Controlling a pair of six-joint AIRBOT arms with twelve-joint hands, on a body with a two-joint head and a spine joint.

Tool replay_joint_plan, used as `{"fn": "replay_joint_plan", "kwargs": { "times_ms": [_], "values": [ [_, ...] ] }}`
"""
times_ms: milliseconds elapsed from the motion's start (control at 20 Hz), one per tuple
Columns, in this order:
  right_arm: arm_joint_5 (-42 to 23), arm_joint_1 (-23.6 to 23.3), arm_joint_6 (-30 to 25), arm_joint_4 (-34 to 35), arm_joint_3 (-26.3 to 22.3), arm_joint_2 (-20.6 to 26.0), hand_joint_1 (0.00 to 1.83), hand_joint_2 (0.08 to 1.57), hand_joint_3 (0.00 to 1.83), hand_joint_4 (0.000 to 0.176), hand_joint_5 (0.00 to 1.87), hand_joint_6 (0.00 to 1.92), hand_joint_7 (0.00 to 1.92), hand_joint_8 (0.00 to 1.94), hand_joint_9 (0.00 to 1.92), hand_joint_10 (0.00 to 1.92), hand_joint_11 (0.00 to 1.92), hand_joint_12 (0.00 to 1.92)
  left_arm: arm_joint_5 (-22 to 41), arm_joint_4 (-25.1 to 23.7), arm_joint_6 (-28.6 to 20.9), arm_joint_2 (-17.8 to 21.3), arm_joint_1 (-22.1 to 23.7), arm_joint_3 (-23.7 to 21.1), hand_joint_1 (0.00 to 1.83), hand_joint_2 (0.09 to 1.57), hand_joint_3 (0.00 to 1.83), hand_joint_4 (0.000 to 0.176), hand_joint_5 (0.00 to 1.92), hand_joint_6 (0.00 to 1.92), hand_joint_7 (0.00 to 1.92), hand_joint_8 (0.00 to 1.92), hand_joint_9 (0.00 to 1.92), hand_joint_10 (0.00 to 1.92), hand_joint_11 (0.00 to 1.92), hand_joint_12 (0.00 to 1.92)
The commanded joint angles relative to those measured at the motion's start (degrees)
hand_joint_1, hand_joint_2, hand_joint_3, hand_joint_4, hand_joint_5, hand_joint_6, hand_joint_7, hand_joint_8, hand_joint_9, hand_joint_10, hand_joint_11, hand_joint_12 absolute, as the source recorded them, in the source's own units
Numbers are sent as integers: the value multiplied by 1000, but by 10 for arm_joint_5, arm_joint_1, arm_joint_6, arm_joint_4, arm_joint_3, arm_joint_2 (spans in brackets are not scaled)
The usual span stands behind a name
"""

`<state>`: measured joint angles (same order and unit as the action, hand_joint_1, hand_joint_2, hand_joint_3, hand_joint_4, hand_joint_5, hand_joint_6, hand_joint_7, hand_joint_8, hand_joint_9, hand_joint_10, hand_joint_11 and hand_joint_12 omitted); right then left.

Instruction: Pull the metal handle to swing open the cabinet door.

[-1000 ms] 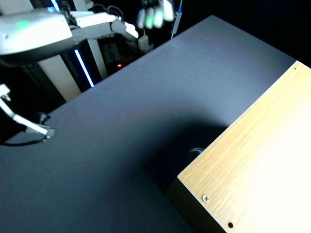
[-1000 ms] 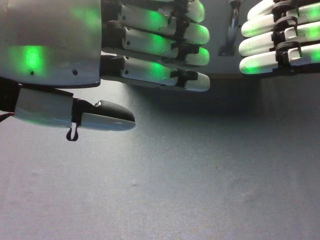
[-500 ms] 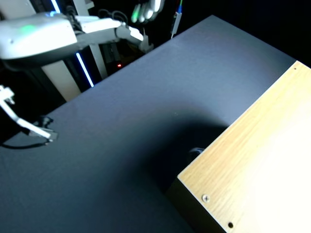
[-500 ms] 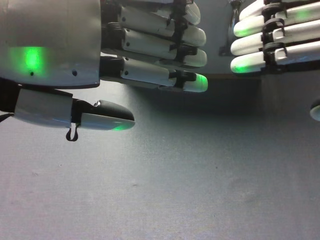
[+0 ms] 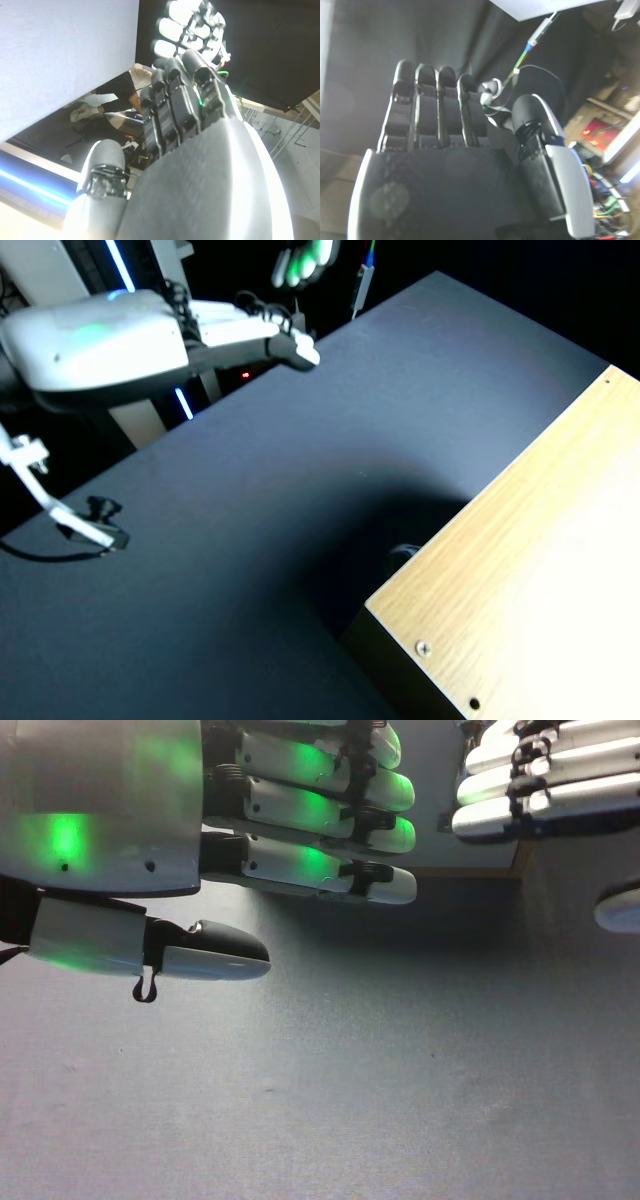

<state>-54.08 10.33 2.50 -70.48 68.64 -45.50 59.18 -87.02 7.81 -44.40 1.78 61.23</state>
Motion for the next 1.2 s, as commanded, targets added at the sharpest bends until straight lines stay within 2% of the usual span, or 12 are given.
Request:
{"fn": "replay_joint_plan", "kwargs": {
  "times_ms": [0, 200, 300, 400, 600, 1150],
  "values": [
    [-11, -4, -4, 55, -3, 0, 0, 1571, 65, 0, 207, 4, 223, 3, 200, 3, 0, 600, 13, 53, 5, 5, 4, -2, 0, 1571, 14, 0, 380, 1, 388, 1, 342, 1, 0, 806],
    [38, -5, -20, 71, -17, 0, 0, 1571, 48, 0, 196, 0, 223, 2, 200, 2, 0, 605, 13, 53, 5, 5, 4, -2, 0, 1571, 13, 0, 388, 3, 403, 5, 359, 5, 0, 826],
    [97, -11, -76, 78, -31, 4, 0, 1571, 41, 0, 204, 3, 224, 1, 201, 1, 0, 607, 13, 53, 5, 5, 4, -2, 0, 1571, 16, 0, 387, 1, 396, 0, 353, 1, 0, 827],
    [123, -16, -103, 80, -34, 4, 0, 1571, 34, 0, 210, 4, 224, 1, 198, 0, 0, 598, 13, 53, 5, 5, 4, -2, 0, 1571, 21, 0, 386, 1, 392, 0, 349, 1, 0, 811],
    [180, -14, -106, 150, -49, 8, 0, 1571, 35, 0, 207, 3, 215, 3, 191, 3, 0, 570, 13, 53, 5, 5, 4, -2, 0, 1571, 17, 0, 394, 3, 399, 3, 352, 2, 0, 791],
    [205, -10, -106, 160, -59, 13, 0, 1571, 33, 0, 213, 2, 218, 2, 193, 3, 0, 580, 13, 53, 5, 5, 4, -2, 0, 1571, 30, 0, 394, 1, 400, 1, 357, 2, 0, 789]
  ]
}}
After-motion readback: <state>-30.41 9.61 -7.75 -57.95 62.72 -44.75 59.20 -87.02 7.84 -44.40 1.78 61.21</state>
